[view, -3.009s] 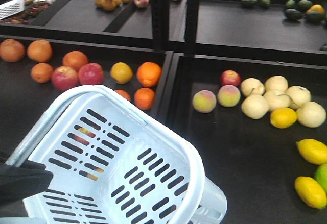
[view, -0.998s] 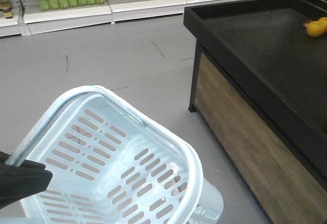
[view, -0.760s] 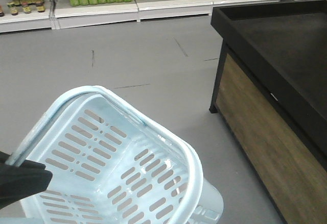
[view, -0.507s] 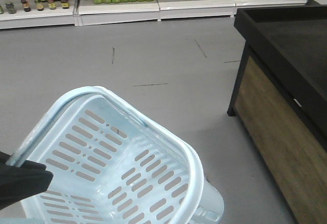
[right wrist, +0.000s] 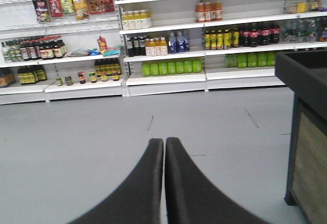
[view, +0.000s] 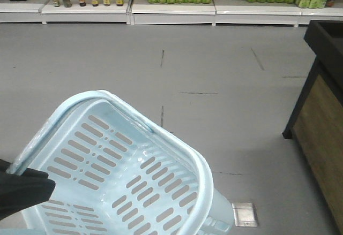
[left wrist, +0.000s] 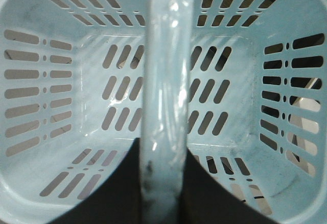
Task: Pick three apples into basket with both arms
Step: 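Drive the base away from the table while holding the basket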
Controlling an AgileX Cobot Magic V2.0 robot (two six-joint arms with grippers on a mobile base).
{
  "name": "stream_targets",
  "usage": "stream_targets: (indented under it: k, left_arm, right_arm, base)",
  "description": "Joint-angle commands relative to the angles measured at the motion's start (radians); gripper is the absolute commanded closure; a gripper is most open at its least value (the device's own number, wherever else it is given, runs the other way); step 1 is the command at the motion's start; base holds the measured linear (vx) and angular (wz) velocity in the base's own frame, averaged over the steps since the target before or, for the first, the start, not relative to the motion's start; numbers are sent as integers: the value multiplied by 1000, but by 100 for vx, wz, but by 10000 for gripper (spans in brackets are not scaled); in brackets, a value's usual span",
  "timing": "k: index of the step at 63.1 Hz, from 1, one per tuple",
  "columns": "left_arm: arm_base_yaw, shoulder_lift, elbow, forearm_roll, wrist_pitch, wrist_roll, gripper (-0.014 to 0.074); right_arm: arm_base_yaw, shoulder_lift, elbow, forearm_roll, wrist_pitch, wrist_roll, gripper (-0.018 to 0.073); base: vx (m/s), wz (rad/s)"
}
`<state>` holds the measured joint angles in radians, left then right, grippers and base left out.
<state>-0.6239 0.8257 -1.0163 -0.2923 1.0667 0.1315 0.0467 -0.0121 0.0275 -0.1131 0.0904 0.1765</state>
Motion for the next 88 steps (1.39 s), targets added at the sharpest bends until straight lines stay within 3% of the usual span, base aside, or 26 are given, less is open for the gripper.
stream_targets:
  k: [1, 38, 88]
  left_arm:
    - [-3, -6, -30, -34, -81, -7, 603]
    - [-3, -6, -30, -34, -81, -7, 603]
    - [-3, -6, -30, -34, -81, -7, 603]
  right_arm:
    - [-7, -13, 14, -10, -77, -1, 564]
    - [-7, -13, 14, -10, -77, -1, 564]
    - [-7, -13, 14, -10, -77, -1, 564]
  base:
    - [13, 37]
    - [17, 23]
    - [24, -5]
